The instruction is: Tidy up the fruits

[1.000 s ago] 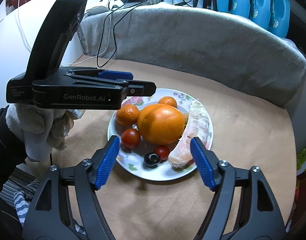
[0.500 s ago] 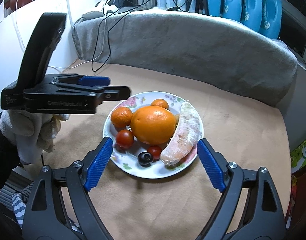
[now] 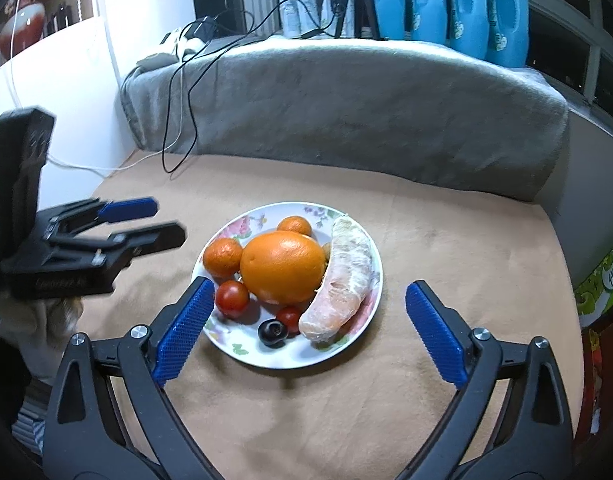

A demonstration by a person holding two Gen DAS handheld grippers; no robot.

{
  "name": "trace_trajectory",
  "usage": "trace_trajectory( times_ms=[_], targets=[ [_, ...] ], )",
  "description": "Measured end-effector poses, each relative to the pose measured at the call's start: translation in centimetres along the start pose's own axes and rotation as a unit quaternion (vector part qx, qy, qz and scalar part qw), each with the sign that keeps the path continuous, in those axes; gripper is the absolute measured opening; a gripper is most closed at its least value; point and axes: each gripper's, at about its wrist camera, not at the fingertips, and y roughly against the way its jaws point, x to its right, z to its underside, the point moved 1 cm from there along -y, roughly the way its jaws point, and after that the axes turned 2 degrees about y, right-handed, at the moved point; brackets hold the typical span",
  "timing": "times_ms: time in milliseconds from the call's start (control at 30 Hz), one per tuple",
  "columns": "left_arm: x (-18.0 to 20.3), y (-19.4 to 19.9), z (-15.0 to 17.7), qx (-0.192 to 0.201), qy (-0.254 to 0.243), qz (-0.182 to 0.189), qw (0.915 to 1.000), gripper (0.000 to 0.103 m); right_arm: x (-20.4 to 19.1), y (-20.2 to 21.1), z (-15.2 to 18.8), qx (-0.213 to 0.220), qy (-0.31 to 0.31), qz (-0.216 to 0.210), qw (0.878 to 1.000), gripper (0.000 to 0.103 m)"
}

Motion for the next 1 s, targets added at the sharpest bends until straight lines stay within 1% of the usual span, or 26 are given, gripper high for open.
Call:
trace_trajectory(
  times_ms=[67,167,333,467,533,567,667,733,867,1000],
  targets=[
    [0.4,0.5,0.4,0.007,0.002,0.0,1.0,0.076,0.1,0.1,0.1,0.005,-0.006,0.007,1.0,0.098],
    [1.0,1.0,0.9,0.015,0.002,-0.001,0.9999,0.077,0.4,0.1,0.1,0.009,-0.017,0.013,1.0,0.098],
    [2.1,2.0,1.5,0.028,-0.009,-0.021,0.9993,0.077,0.7,0.3,0.3,0.015,-0.027,0.036,0.999,0.099],
    [2.8,2.6,2.1,0.031,-0.006,-0.029,0.9991,0.077,1.0,0.9,0.5,0.027,-0.035,0.051,0.998,0.099],
    [3.0,2.8,2.4,0.031,-0.006,-0.039,0.9987,0.08,1.0,1.2,0.6,0.031,-0.037,0.058,0.997,0.099],
    [3.1,2.9,2.6,0.03,-0.005,-0.042,0.9986,0.083,1.0,1.3,0.6,0.032,-0.037,0.062,0.997,0.099],
    [3.5,3.3,3.0,0.031,-0.003,-0.045,0.9985,0.083,0.9,1.5,0.9,0.034,-0.035,0.071,0.996,0.102],
    [3.6,3.7,3.2,0.039,-0.002,-0.056,0.9977,0.083,0.9,1.8,1.0,0.038,-0.033,0.076,0.996,0.102],
    [3.7,4.8,2.9,0.067,-0.002,-0.077,0.9948,0.083,1.0,2.8,1.3,0.061,-0.041,0.083,0.994,0.102],
    [3.5,6.0,2.5,0.087,-0.002,-0.088,0.9923,0.085,1.0,3.7,1.0,0.081,-0.044,0.09,0.992,0.102]
  ],
)
